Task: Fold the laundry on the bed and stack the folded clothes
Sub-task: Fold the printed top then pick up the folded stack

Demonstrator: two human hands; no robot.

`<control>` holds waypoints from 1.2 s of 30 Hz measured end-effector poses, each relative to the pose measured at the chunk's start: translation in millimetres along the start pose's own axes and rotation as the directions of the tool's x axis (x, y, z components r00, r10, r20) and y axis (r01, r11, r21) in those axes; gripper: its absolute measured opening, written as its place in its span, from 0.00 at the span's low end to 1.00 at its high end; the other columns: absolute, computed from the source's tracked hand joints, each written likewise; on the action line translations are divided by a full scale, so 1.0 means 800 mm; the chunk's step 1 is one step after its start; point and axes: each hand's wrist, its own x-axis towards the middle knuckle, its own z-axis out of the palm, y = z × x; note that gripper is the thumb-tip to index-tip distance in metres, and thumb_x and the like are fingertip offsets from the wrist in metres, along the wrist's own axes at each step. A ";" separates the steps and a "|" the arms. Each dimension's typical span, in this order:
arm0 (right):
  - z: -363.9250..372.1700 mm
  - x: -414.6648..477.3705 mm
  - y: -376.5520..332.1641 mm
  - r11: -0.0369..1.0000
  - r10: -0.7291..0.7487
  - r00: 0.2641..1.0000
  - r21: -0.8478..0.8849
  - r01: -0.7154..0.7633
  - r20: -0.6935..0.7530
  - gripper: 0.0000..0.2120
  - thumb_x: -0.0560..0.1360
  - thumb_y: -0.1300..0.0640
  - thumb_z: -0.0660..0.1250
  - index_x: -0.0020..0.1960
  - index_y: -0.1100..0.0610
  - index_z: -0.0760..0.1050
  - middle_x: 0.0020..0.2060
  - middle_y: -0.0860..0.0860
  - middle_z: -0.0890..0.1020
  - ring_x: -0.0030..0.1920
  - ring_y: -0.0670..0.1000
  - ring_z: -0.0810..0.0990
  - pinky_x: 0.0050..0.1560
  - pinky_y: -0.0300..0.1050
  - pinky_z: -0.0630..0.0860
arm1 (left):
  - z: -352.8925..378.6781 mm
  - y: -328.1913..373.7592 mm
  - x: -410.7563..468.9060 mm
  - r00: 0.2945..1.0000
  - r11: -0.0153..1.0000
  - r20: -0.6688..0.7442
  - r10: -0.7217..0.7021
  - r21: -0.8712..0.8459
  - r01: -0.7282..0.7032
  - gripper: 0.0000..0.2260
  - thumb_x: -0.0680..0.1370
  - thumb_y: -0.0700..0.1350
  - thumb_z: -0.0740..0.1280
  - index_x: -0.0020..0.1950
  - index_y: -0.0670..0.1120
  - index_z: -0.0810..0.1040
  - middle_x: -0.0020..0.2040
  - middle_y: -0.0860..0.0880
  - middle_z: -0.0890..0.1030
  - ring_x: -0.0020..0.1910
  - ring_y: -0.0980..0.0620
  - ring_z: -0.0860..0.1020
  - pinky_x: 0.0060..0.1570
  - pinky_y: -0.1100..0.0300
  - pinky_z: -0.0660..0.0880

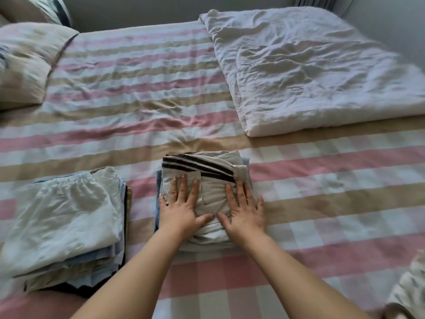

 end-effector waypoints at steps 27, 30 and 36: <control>-0.027 -0.430 0.346 0.871 0.448 0.881 0.296 -0.392 -0.151 0.16 0.73 0.49 0.65 0.60 0.49 0.74 0.57 0.48 0.74 0.59 0.50 0.70 0.58 0.42 0.68 | 0.126 0.461 -0.279 0.975 0.717 0.083 0.206 -0.691 -0.093 0.24 0.74 0.40 0.66 0.70 0.46 0.67 0.61 0.42 0.71 0.59 0.47 0.71 0.59 0.60 0.67; -0.001 -0.435 0.355 0.879 0.437 0.894 0.262 -0.399 -0.104 0.24 0.71 0.49 0.68 0.66 0.48 0.69 0.59 0.48 0.71 0.60 0.51 0.69 0.61 0.44 0.68 | 0.155 0.483 -0.284 0.974 0.521 0.207 0.090 -0.843 0.131 0.28 0.73 0.36 0.67 0.72 0.44 0.64 0.60 0.38 0.74 0.59 0.41 0.74 0.60 0.51 0.71; 0.012 -0.422 0.343 0.735 0.488 0.873 0.537 -0.413 0.004 0.18 0.76 0.60 0.61 0.65 0.54 0.71 0.58 0.53 0.72 0.57 0.52 0.74 0.54 0.36 0.68 | 0.165 0.505 -0.303 0.944 0.119 0.304 0.126 -0.950 0.290 0.22 0.74 0.29 0.64 0.66 0.44 0.69 0.55 0.39 0.80 0.52 0.44 0.79 0.53 0.50 0.77</control>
